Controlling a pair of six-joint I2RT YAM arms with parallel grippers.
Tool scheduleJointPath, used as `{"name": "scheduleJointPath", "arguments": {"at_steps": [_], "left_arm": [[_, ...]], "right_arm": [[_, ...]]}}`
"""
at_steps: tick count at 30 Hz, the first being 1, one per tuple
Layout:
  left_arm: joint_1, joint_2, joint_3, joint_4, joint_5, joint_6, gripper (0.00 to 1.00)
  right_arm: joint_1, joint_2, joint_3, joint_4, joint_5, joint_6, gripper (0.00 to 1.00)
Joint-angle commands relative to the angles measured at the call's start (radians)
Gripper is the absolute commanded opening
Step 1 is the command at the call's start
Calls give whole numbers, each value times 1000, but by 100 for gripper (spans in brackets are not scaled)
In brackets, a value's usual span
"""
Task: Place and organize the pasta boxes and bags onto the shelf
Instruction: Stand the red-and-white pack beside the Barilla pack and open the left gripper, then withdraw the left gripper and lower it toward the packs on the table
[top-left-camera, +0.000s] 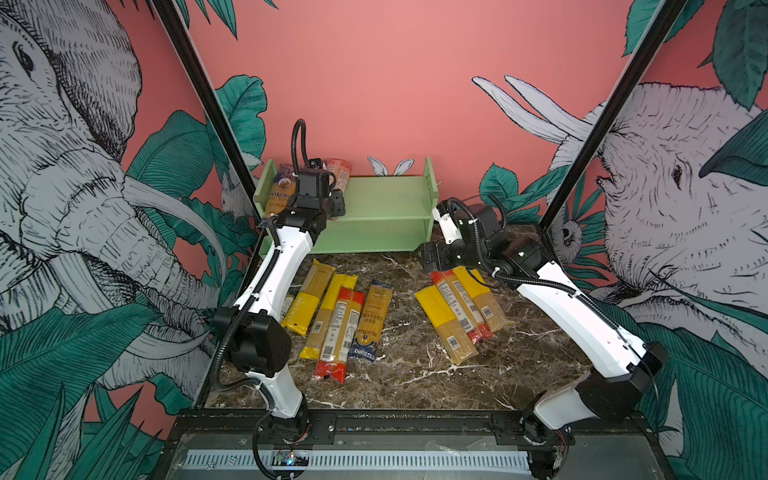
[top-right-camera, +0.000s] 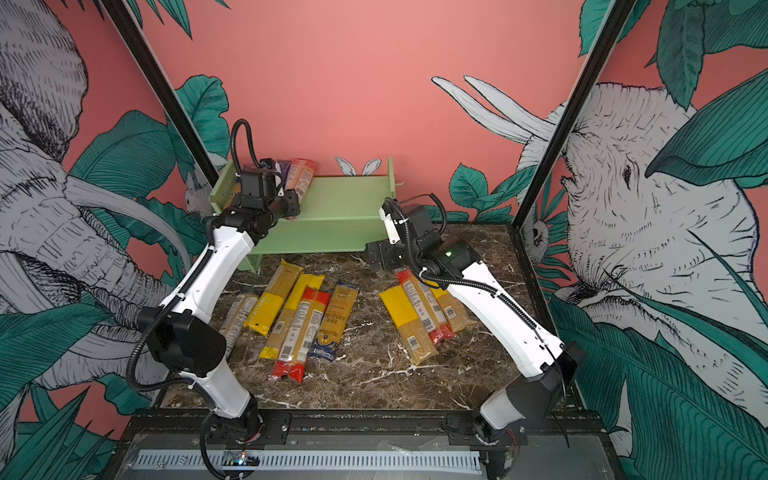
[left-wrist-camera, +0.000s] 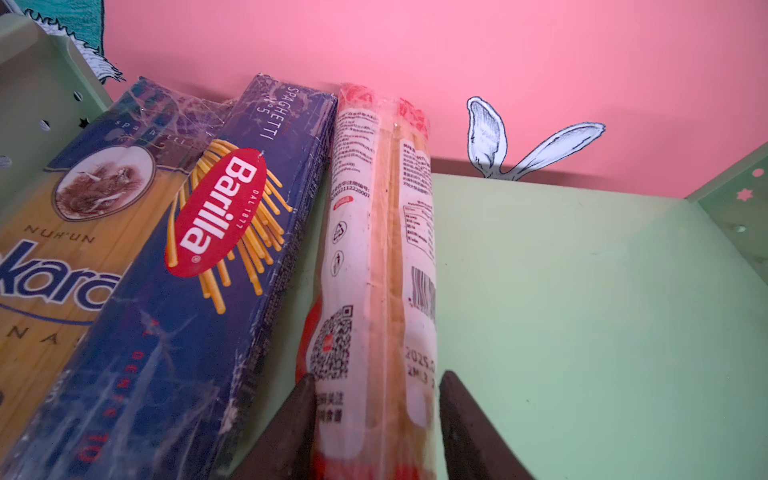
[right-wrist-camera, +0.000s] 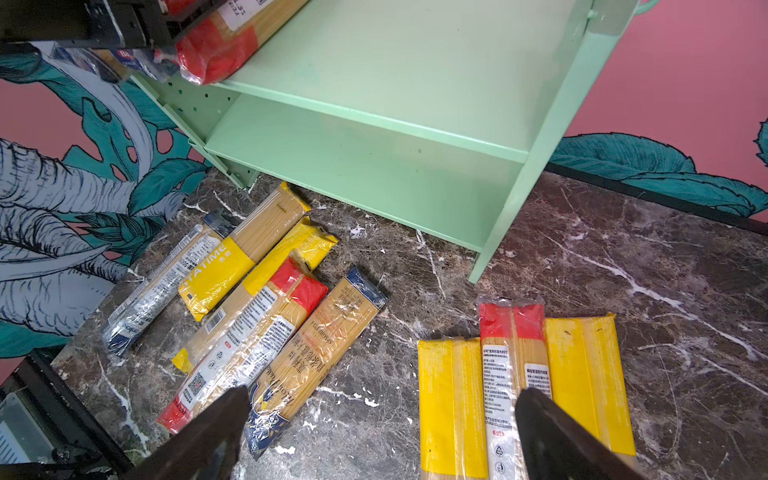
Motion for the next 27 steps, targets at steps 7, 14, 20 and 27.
{"name": "scheduleJointPath", "arguments": {"at_steps": [7,14,20,27], "left_arm": [[4,-117,22,16,58,-24,70],[3,-229,-39,-6,72,-29,78],[-48,-402,-237,-18,52,-24,82],[-262,-597,-516,-48,-82,-33,83]], "right_arm": [[-4,-21,17,7,-15,2,99],[-4,-50,-34,18,-1,20,99],[-4,-113,-138,46,-9,45,99],[20,-194,-286,65,4,82,99]]}}
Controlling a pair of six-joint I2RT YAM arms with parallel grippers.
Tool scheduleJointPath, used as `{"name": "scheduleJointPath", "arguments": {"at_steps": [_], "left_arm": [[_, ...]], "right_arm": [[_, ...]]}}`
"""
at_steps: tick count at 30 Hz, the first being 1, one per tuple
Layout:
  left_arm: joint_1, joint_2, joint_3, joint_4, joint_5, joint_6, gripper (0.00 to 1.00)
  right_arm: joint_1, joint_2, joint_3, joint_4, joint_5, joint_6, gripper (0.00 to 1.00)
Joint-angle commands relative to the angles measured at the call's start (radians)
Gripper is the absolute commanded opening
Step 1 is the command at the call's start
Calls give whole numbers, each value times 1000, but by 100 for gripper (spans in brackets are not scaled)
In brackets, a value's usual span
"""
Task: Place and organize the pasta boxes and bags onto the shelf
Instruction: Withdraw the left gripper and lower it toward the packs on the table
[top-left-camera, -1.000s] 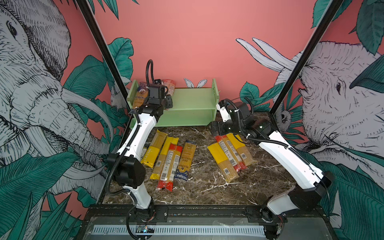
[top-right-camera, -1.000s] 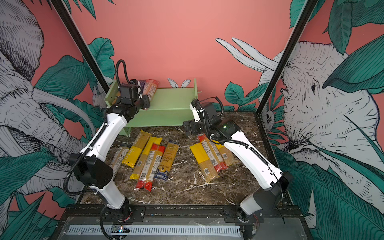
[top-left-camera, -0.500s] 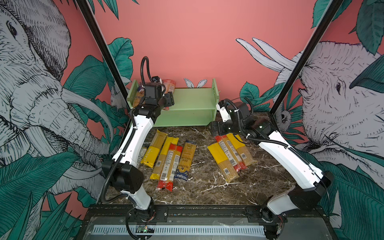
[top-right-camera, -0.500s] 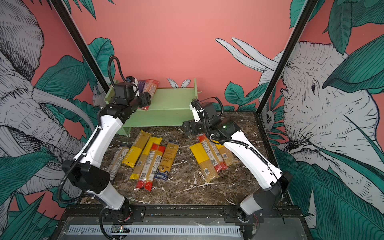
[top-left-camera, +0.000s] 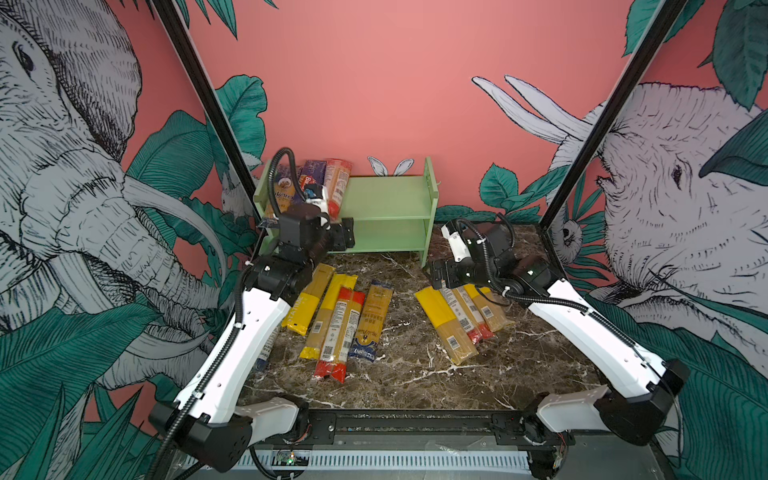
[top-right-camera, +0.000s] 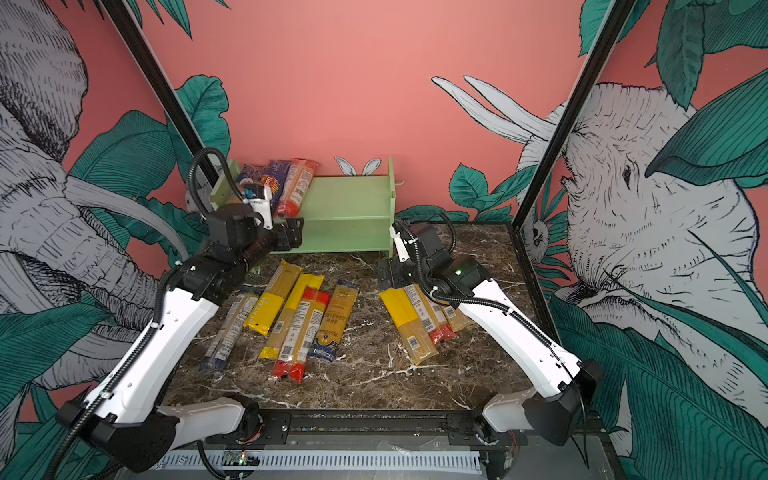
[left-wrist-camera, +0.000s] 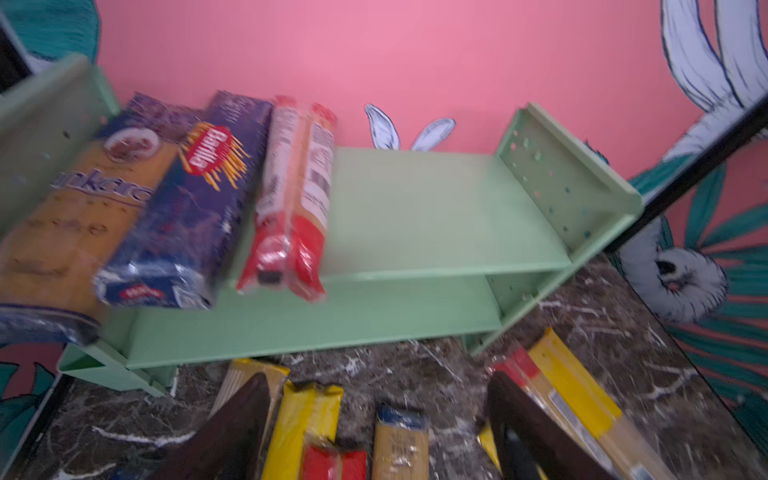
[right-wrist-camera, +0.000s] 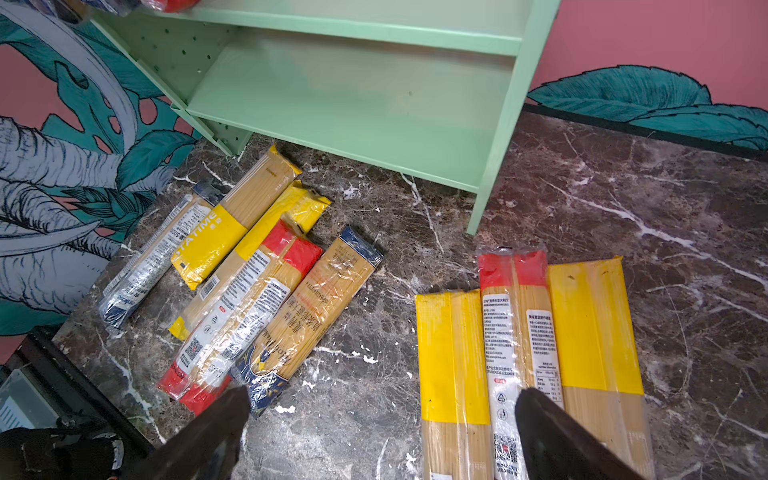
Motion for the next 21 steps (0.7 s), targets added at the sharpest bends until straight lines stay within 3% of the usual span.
{"name": "scheduleJointPath", "arguments": {"at_steps": [1,5,12,21], "left_arm": [[-71,-76,-115,-41,-86,-28,84],[-142,-171,-298,-50,-143,-91,84],[-227,-306,-595,-1,-135,-205,84],[-398,-231,-797,148,-150,-320,84]], "right_arm": [[16,-49,-53,38,14,33,99],[32,-91,-116,53,29,59,99],[46,-130,-240,93,36,109,99],[99,-116,-303,118,37,143,99]]}}
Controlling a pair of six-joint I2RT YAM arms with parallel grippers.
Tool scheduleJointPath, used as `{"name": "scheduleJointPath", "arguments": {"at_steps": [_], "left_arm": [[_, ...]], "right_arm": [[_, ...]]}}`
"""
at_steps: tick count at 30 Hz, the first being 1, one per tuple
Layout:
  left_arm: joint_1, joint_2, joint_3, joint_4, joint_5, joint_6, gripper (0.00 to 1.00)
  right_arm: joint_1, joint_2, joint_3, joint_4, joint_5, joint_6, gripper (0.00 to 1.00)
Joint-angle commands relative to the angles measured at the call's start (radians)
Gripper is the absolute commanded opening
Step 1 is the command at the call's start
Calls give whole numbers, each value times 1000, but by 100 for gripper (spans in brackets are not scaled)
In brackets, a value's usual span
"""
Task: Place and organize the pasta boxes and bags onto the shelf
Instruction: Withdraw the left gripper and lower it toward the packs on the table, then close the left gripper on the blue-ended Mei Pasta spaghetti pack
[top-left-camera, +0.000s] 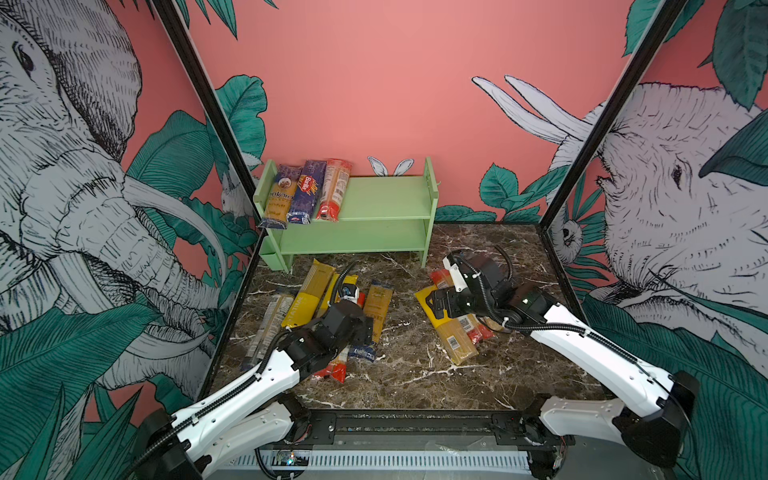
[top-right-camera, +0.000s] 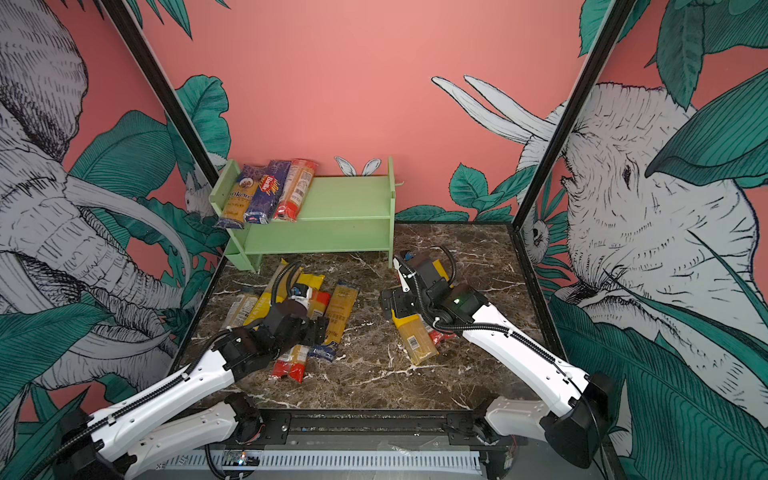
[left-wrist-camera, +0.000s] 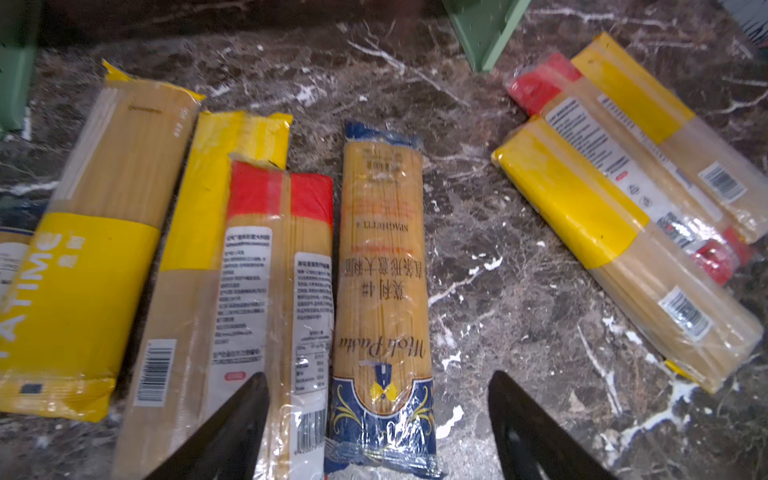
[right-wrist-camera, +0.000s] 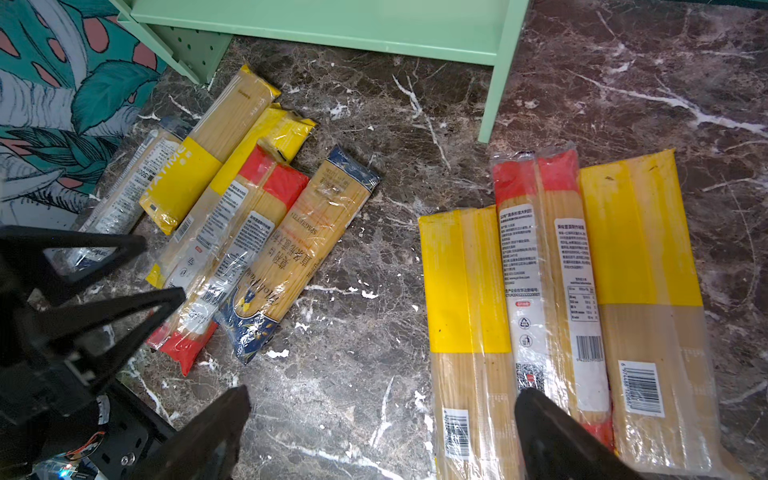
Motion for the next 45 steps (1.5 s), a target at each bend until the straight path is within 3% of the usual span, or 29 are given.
{"name": "scheduleJointPath", "arguments": {"at_steps": [1,11,37,40,45], "left_arm": [[-43,36,-55,105,-18,-80,84],[-76,150,-156,222,-22,-111,84],[-76,467,-262,524,44,-172,83],[-75,509,-261,538,49,-181,79],[-75,535,-244,524,57,-182,53]], "right_arm": [[28,3,-26,49,14,36,99],[76,8,-155,122,8,111,99],[149,15,-136,64,41,132,99],[148,12,-131,52,49,130,99],[149,-4,-126,36,65,126,99]]}}
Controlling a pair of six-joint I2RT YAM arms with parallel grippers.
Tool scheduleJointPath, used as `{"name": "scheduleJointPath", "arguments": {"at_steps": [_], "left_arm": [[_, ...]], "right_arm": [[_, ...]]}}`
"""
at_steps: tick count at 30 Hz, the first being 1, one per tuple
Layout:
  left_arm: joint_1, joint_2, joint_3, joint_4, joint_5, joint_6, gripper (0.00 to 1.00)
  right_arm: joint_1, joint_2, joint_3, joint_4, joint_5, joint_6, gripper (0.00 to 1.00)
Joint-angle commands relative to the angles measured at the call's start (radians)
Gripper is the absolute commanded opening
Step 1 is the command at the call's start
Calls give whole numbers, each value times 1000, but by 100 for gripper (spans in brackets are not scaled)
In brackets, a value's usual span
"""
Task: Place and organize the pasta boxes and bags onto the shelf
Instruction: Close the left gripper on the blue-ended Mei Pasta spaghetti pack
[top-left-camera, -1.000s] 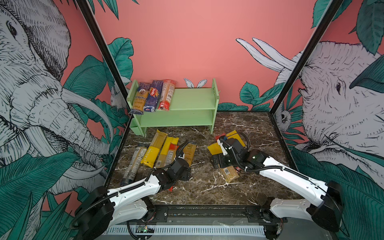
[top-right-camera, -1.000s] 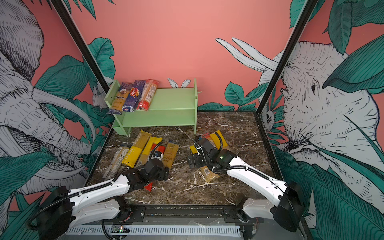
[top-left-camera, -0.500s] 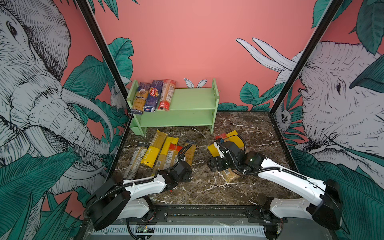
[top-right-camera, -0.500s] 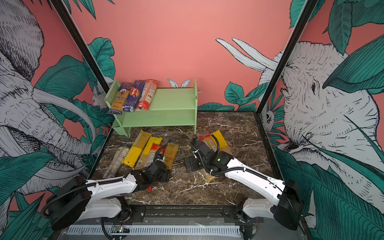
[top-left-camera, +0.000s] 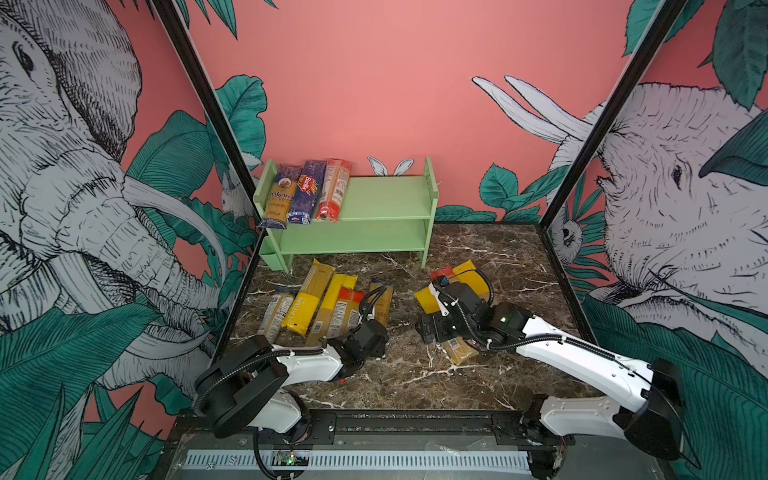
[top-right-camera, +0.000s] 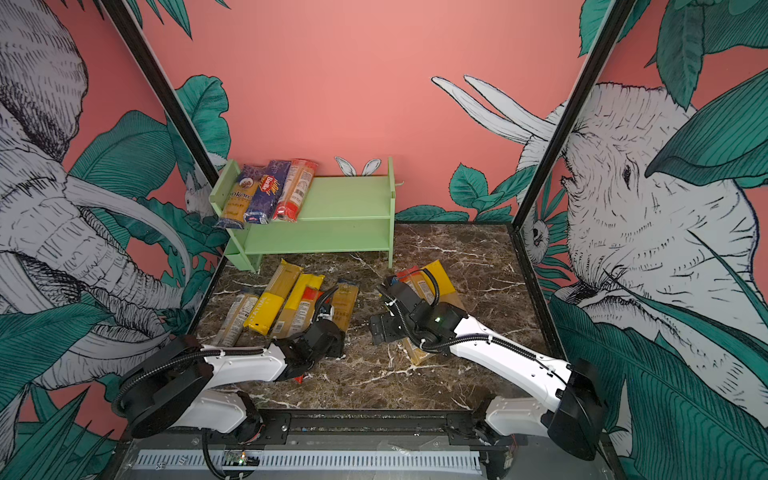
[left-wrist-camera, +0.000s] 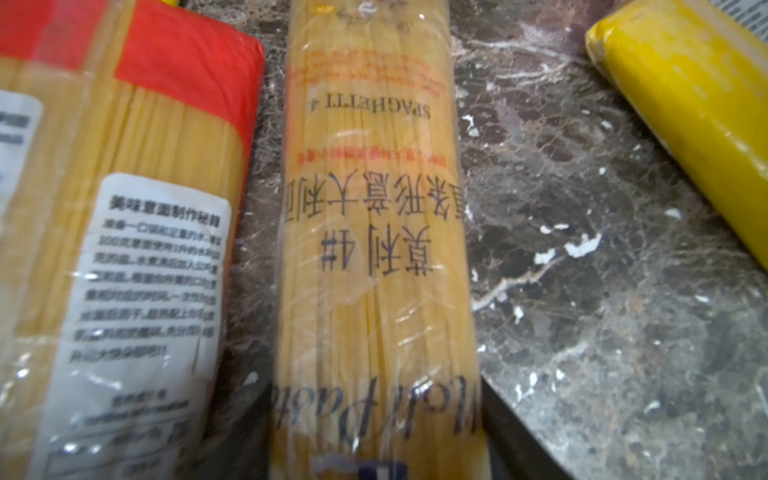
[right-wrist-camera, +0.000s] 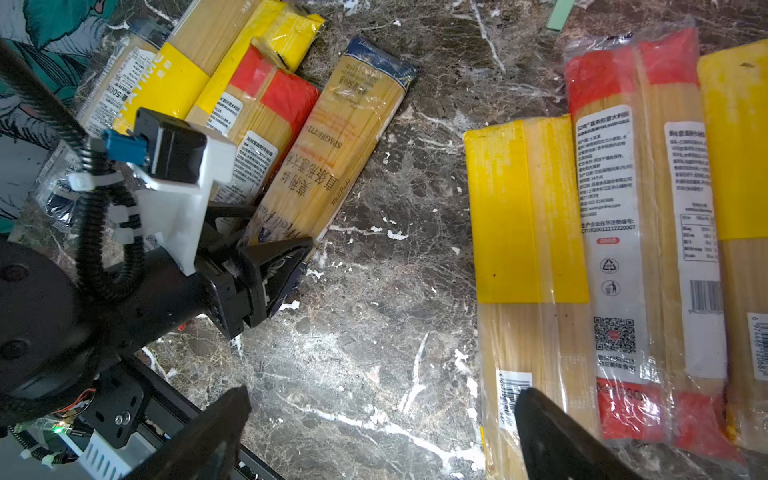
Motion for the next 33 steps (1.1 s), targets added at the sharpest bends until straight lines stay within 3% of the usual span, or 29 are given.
{"name": "scheduleJointPath", "arguments": {"at_steps": [1,3,8,15,25,33], "left_arm": [[-3,55,-27,-105,104,-45,41],[-2,59,-21,-118,107,-46,24],[-2,28,-20,-147,112,-34,1],[-2,-109,-16,-247,77,5,0],[-2,-426,45,-460,4,119,0],[-3,-548,123,-583,-43,196,0]], "right_arm": [[8,-26,24,-25,34,4,99],[9,-35,22,-28,38,5,99],[8,-49,21,-33,45,3,99],[10,-56,25,-31,45,-2,99],[9,-59,30,-24,47,-13,99],[9,-68,30,-26,54,-20,99]]}}
